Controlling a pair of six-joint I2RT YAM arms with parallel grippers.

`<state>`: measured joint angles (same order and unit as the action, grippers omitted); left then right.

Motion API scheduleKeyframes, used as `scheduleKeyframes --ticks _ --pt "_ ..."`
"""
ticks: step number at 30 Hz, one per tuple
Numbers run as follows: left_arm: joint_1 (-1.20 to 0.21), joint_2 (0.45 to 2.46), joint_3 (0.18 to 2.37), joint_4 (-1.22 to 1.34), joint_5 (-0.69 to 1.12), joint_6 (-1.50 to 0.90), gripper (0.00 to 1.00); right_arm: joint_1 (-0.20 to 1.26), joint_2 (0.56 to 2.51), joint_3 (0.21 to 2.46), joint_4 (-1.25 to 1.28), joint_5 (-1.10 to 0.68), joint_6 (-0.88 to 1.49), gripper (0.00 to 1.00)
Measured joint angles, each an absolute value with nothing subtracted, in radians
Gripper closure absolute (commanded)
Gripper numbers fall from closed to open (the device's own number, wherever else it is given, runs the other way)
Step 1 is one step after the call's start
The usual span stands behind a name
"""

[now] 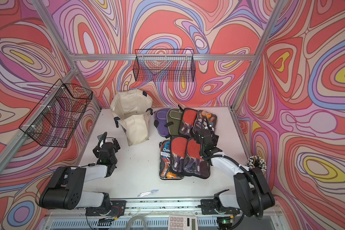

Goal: Remove the ping pong set from the canvas bag
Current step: Reset both arms

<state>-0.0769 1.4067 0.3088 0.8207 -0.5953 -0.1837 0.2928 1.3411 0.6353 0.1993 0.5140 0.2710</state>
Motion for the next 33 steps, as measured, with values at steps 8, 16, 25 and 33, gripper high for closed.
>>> scheduleKeyframes --ticks 8,16,25,33 --pt "-0.077 1.431 0.356 0.804 -0.549 -0.155 0.00 0.239 1.373 0.549 0.388 0.596 0.176 0.02" --pt "-0.077 1.459 0.391 0.780 -0.473 -0.117 0.00 0.171 1.438 0.417 0.651 0.607 0.112 0.02" --pt "-0.076 1.498 0.435 0.744 -0.365 -0.073 0.00 0.159 1.591 0.361 0.995 0.486 0.028 0.02" --pt "-0.071 1.502 0.418 0.775 -0.297 -0.052 0.00 0.140 1.675 0.319 1.190 0.323 -0.011 0.02"
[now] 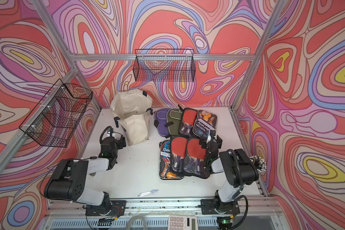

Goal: Remove the ping pong set from the canvas bag
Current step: Reset both arms

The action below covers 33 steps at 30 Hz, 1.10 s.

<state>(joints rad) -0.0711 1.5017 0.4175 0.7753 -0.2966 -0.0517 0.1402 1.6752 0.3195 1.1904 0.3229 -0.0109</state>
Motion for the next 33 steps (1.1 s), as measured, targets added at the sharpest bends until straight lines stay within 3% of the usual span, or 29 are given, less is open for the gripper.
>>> scheduleKeyframes --ticks 7,16,25,33 --pt "-0.078 1.546 0.339 0.893 -0.269 -0.027 0.00 0.139 1.704 0.290 1.273 0.253 -0.033 0.02" --pt "-0.069 1.546 0.348 0.897 -0.254 -0.028 0.00 0.080 1.705 0.383 1.168 0.204 -0.002 0.02" --pt "-0.006 1.546 0.367 0.871 -0.060 -0.022 0.00 0.057 1.705 0.372 1.155 0.047 -0.010 0.02" --pt "-0.006 1.546 0.367 0.863 -0.025 -0.022 0.00 0.052 1.705 0.377 1.129 0.090 0.010 0.02"
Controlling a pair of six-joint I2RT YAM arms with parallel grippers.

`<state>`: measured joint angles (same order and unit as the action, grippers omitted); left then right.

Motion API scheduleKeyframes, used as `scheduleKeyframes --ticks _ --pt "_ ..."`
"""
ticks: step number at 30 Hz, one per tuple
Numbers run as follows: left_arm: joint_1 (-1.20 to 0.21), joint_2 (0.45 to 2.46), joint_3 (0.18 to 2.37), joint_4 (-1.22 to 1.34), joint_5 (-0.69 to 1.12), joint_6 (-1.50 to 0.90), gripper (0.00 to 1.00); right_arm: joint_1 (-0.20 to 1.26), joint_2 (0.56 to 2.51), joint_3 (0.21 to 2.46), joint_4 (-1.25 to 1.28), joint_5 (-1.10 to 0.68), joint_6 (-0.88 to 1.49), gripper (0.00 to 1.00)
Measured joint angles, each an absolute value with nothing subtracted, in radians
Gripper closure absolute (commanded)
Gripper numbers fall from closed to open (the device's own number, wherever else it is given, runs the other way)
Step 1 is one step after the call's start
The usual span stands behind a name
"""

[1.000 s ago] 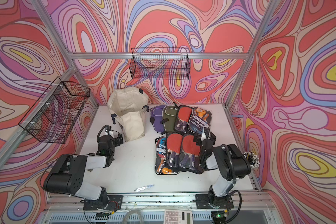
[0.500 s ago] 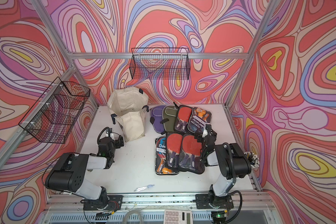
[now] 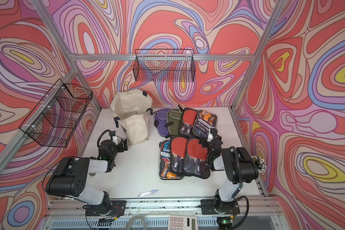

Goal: Remove the ping pong set from the canvas bag
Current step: Reset both arms

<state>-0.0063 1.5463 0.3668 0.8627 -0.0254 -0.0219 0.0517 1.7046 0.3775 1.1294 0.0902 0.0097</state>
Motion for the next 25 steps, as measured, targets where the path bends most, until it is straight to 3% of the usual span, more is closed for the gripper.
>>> scheduleKeyframes --ticks 25 --pt "-0.006 1.546 0.367 0.863 -0.022 -0.022 0.00 0.051 1.705 0.389 1.106 0.113 0.013 0.02"
